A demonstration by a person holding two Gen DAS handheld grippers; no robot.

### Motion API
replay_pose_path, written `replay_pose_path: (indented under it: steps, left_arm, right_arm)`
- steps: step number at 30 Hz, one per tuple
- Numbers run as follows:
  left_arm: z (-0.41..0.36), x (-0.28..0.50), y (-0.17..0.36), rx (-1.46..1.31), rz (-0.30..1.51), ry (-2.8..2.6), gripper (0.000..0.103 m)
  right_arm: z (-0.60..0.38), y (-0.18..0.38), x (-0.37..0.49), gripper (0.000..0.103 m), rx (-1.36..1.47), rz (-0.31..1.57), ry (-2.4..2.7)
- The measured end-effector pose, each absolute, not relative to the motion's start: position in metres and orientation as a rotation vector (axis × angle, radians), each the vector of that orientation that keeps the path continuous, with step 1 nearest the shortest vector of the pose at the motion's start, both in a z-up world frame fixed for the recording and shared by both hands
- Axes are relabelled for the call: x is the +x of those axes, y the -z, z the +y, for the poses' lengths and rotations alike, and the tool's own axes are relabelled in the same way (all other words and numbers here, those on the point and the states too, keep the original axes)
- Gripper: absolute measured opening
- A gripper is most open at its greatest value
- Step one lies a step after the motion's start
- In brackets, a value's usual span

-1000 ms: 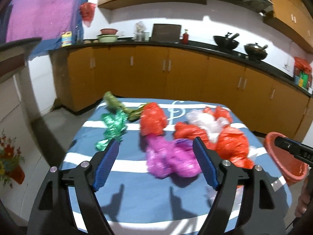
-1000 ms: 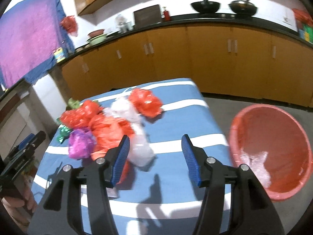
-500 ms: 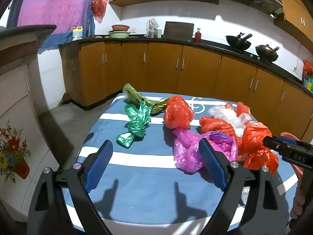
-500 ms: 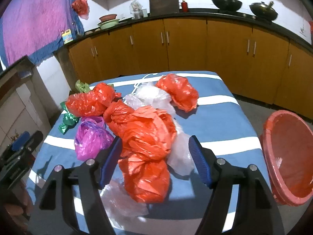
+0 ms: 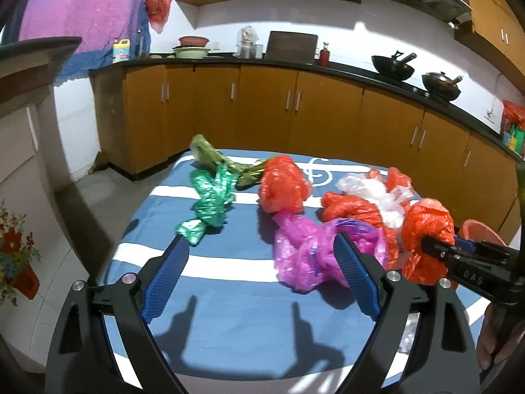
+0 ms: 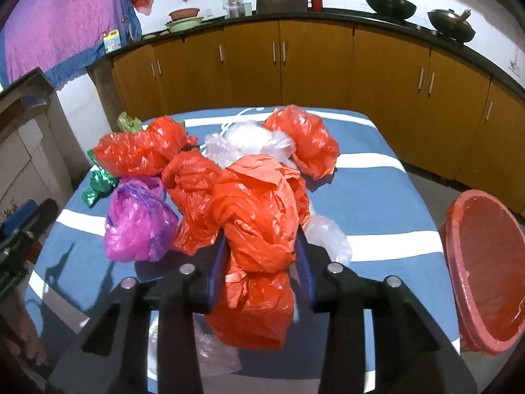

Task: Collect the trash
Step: 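Grasp the pink plastic bag with the left gripper while the right gripper holds the red bag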

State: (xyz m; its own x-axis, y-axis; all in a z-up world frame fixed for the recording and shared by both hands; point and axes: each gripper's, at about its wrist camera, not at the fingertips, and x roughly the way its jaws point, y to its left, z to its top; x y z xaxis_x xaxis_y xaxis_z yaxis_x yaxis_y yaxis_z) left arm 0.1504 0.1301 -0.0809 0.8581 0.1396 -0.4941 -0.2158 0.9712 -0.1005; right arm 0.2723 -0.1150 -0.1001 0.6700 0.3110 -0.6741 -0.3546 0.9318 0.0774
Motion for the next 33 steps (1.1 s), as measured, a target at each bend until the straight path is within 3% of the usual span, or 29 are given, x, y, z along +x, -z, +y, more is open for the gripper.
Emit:
replay_pose_path:
  steps: [11,24,33]
  left_arm:
    - [0.086,0.179,0.084,-0.14,0.552,-0.105,0.095]
    - [0.07,0.208,0.103,-0.144,0.663,-0.14,0.095]
    - [0.073,0.208,0.107,-0.177,0.681,-0.092,0.056]
  right_arm:
    - [-0.168,0.057,0.265,0.037,0.074,0.66,-0.352]
    - [-0.221,0.072,0.272,0.037,0.137,0.699,-0.239]
    - [-0.224,0.076,0.269,0.037,0.139,0.701,-0.228]
